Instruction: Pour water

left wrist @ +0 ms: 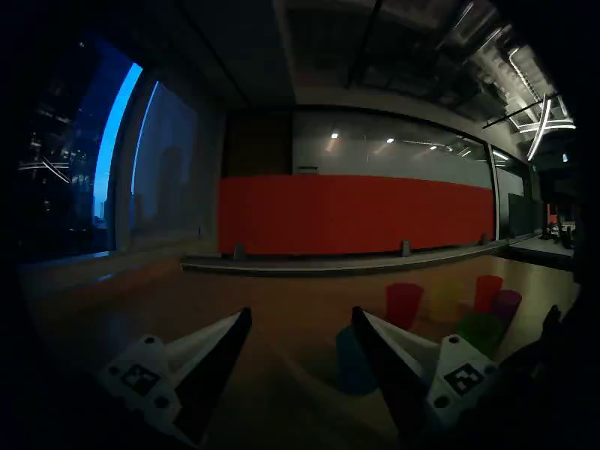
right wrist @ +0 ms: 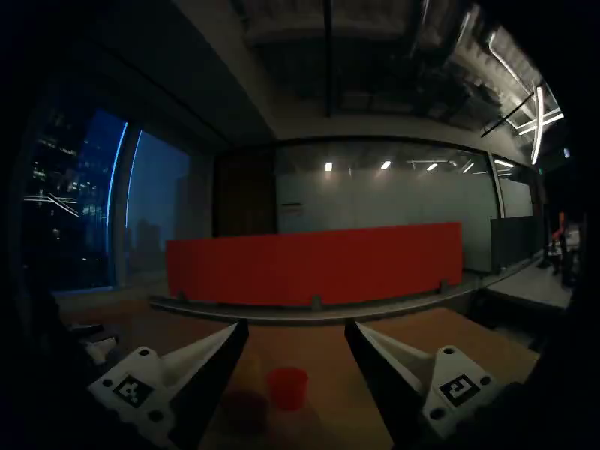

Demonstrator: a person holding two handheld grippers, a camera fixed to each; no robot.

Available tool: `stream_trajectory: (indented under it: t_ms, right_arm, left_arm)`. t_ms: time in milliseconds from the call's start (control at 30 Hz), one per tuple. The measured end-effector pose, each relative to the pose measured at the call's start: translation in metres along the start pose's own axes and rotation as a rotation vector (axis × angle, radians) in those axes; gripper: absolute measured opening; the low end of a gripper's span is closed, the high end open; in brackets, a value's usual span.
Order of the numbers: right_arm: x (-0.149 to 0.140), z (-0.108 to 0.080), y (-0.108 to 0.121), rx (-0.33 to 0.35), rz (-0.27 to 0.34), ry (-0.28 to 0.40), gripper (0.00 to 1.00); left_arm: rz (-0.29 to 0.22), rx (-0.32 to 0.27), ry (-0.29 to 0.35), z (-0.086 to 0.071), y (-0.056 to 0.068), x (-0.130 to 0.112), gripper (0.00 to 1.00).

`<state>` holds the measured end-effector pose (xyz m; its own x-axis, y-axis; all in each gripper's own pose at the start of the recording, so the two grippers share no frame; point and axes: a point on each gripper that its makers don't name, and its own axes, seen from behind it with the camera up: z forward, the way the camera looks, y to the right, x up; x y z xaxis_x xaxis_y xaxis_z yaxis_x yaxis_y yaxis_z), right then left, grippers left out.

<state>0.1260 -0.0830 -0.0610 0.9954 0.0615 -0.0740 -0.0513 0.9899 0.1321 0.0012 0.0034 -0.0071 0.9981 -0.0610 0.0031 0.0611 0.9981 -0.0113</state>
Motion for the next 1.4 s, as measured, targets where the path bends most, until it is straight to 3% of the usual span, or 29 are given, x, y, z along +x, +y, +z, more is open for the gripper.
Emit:
stream_trajectory:
  t_ms: [300,600,900,1200,1400]
  right_arm:
    - [0.004,-0.003,0.007,-0.01,-0.001,0.01,0.99]
    - [0.0,-0.003,0.019,-0.037,-0.062,0.014,0.99]
    - [-0.01,0.014,0.039,-0.09,-0.086,0.034,0.99]
    - [-0.039,0.037,0.061,-0.151,-0.064,0.023,0.99]
    - [-0.054,0.041,0.078,-0.185,-0.048,0.043,0.99]
  left_arm:
    - [0.002,-0.001,-0.001,0.0,0.0,0.001,0.99]
    - [0.003,-0.001,-0.001,0.001,0.0,0.0,0.99]
    - [0.002,-0.001,-0.001,0.0,0.0,0.0,0.99]
    - [0.003,-0.001,-0.001,0.0,0.0,0.0,0.99]
    - [0.002,-0.001,-0.001,0.001,0.0,0.001,0.99]
